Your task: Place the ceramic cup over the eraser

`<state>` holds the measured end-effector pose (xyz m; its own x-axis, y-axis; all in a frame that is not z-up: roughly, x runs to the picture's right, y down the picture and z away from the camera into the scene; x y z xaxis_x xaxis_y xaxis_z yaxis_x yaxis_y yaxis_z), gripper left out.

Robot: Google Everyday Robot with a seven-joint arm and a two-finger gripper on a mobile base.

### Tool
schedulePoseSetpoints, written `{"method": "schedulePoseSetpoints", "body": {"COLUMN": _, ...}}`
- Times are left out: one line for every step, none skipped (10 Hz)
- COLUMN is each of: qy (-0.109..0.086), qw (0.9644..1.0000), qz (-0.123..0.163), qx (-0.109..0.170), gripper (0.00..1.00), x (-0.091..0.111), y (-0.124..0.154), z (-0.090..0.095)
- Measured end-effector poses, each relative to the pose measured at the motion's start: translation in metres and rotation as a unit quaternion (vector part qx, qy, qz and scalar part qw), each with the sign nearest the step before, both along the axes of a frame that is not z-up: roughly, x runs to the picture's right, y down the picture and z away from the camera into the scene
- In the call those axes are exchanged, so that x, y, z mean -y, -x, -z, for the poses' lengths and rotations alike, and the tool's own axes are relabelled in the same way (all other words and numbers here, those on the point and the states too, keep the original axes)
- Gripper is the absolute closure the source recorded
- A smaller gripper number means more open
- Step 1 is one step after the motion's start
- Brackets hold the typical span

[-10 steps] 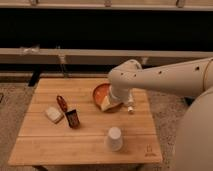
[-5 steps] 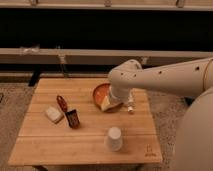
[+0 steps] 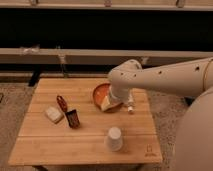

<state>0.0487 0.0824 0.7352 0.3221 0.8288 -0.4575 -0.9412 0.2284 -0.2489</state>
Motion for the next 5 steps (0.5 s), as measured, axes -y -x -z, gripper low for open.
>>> {"method": "schedulePoseSetpoints", "body": {"qy": 0.000, "qw": 1.0000, "qz": 0.000, "qx": 0.000, "gripper": 0.20, "x": 0.000, "y": 0.000, "z": 0.000}}
{"method": "schedulePoseSetpoints", "body": {"qy": 0.000, "qw": 1.0000, "qz": 0.001, "qx": -0.001, "gripper": 0.20, "x": -0.001, "y": 0.000, "z": 0.000}}
{"method": "schedulePoseSetpoints", "body": {"qy": -0.005, "qw": 1.0000, "qz": 0.006, "qx": -0.003, "gripper": 0.20, "x": -0.001, "y": -0.001, "z": 0.002}}
{"method": "schedulePoseSetpoints", "body": {"qy": -0.011, "qw": 0.9998, "qz": 0.015, "qx": -0.007, "gripper": 0.20, "x": -0.006, "y": 0.000, "z": 0.006}}
{"method": "schedulePoseSetpoints", "body": {"qy": -0.014, "qw": 0.9997, "qz": 0.021, "qx": -0.008, "gripper": 0.20, "x": -0.013, "y": 0.002, "z": 0.011}}
